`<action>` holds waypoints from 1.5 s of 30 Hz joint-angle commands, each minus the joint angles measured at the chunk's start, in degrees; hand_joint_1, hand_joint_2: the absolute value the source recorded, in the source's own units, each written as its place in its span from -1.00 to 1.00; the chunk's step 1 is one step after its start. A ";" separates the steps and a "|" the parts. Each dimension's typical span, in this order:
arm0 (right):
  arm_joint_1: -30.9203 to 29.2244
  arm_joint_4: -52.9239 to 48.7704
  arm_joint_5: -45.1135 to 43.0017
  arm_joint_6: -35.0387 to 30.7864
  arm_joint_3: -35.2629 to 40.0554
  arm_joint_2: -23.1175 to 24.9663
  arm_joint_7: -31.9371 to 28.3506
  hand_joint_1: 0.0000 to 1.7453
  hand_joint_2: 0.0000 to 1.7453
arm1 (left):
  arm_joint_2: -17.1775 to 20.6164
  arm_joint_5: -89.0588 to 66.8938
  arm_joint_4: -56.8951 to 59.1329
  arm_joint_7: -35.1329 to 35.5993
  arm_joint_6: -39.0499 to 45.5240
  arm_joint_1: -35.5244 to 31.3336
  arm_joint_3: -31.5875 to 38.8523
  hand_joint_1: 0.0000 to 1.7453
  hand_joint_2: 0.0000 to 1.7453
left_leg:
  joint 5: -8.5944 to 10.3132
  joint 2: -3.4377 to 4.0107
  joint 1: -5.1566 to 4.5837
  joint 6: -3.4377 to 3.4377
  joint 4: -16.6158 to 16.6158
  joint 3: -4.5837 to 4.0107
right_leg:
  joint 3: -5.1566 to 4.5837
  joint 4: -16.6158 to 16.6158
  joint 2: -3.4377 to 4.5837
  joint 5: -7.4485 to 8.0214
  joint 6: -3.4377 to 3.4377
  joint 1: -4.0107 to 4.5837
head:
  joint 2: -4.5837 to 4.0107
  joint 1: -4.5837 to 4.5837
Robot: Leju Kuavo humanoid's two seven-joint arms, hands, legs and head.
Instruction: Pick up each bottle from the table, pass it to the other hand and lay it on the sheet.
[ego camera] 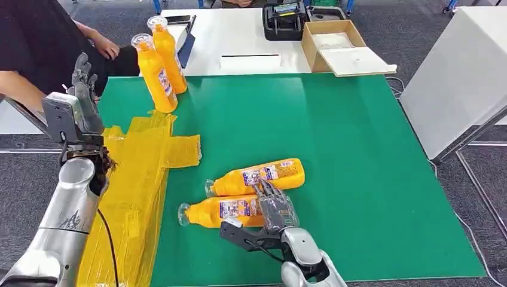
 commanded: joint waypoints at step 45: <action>-11.00 25.72 -4.34 5.67 10.54 -3.68 -1.10 1.00 1.00 | -2.34 2.59 13.89 -1.86 -0.10 -11.76 -2.93 -1.00 -1.00 | 0.15 -0.01 0.10 -0.29 -0.08 1.12 | 0.98 -0.16 -0.23 0.20 -0.31 0.21 | 0.00 0.00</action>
